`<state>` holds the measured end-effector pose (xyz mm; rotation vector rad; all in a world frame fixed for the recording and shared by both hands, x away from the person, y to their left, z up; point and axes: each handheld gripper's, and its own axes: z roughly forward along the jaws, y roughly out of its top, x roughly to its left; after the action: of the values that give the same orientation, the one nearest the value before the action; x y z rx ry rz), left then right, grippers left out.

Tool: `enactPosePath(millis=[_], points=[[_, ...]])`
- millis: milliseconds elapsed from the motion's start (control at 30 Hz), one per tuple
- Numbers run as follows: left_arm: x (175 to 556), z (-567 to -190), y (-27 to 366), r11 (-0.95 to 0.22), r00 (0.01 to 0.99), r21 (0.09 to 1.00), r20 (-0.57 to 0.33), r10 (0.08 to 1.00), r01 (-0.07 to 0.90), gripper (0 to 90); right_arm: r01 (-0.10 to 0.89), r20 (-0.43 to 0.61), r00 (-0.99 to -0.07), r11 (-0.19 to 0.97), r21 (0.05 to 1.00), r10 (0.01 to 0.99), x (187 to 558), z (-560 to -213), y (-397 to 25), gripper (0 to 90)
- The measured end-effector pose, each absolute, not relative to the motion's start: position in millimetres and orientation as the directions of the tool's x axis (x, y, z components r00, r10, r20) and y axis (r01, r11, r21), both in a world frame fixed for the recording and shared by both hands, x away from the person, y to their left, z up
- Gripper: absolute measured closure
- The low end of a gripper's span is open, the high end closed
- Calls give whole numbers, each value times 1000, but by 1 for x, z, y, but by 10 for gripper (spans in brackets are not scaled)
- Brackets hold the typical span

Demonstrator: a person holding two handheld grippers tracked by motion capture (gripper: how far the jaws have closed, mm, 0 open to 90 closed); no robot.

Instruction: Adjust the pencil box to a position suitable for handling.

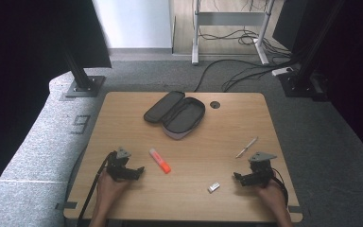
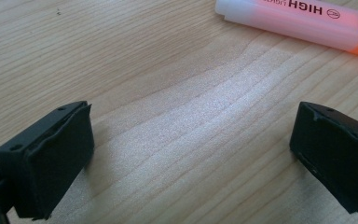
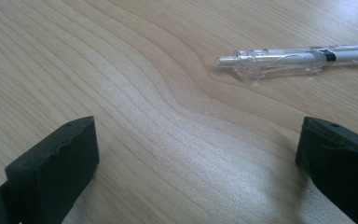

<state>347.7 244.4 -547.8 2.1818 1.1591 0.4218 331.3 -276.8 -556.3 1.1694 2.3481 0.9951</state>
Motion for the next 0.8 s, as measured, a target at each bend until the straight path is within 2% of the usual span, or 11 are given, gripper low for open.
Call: enactPosePath(millis=[267, 633, 800], points=[[347, -547, 244, -427, 579, 667, -9, 815, 611, 35, 561, 11, -606, 418, 715, 795, 331, -556, -277, 0], [348, -547, 244, -431, 584, 666, -9, 812, 610, 35, 561, 11, -607, 418, 715, 795, 331, -556, -277, 0], [348, -546, 244, -433, 589, 666, -12, 808, 608, 71, 561, 12, -607, 418, 714, 795, 331, -556, -277, 0]])
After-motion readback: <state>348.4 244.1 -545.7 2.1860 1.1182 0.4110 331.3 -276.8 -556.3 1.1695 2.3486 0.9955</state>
